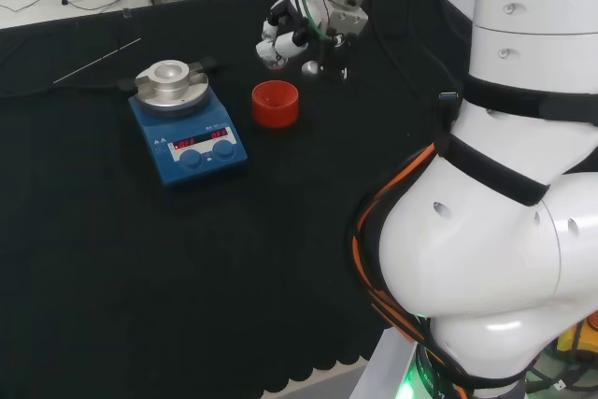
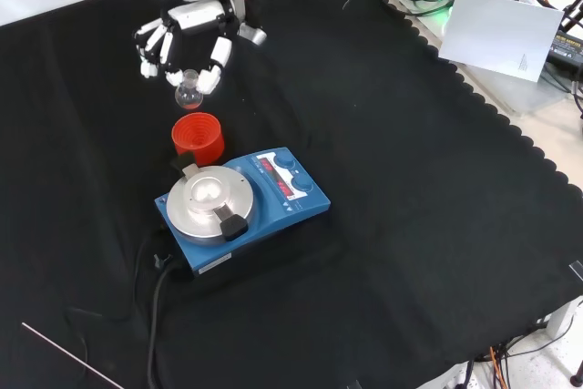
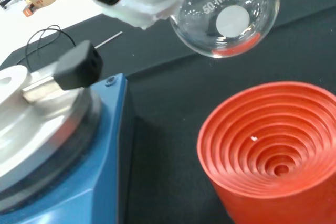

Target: Place the round-bottom flask on the heater.

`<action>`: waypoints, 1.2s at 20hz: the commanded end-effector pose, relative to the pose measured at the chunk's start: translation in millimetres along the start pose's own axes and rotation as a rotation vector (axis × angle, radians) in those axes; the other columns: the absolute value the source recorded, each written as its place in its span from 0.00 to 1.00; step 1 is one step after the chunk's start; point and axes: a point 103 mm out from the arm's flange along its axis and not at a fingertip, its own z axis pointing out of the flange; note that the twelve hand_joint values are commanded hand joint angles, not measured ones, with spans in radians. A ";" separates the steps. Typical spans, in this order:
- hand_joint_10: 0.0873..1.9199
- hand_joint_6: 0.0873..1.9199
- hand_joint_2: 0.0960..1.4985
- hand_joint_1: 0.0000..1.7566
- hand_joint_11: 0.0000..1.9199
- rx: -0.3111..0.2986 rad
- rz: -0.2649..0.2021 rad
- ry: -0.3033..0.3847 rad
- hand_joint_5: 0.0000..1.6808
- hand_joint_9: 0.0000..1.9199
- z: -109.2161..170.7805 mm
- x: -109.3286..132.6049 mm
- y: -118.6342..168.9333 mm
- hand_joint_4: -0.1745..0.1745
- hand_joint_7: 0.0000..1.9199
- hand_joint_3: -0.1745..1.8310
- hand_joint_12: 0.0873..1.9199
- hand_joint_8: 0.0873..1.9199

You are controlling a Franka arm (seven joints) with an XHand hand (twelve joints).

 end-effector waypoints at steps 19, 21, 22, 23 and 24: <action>0.28 0.44 0.48 0.62 0.09 0.071 -0.093 -0.013 0.67 0.31 -15.6 97.7 8.3 1.00 0.28 0.37 0.68 0.28; 0.28 0.44 0.48 0.62 0.09 0.070 -0.107 -0.011 0.67 0.31 -17.5 108.9 11.5 1.00 0.28 0.37 0.68 0.28; 0.28 0.44 0.48 0.62 0.09 0.068 -0.116 -0.008 0.67 0.31 -18.1 114.6 13.1 1.00 0.28 0.37 0.68 0.28; 0.28 0.44 0.48 0.62 0.09 0.068 -0.122 -0.006 0.67 0.31 -18.1 119.5 14.4 1.00 0.28 0.37 0.68 0.28; 0.28 0.44 0.48 0.62 0.09 0.070 -0.126 -0.002 0.67 0.32 -17.7 124.2 15.6 1.00 0.28 0.37 0.68 0.28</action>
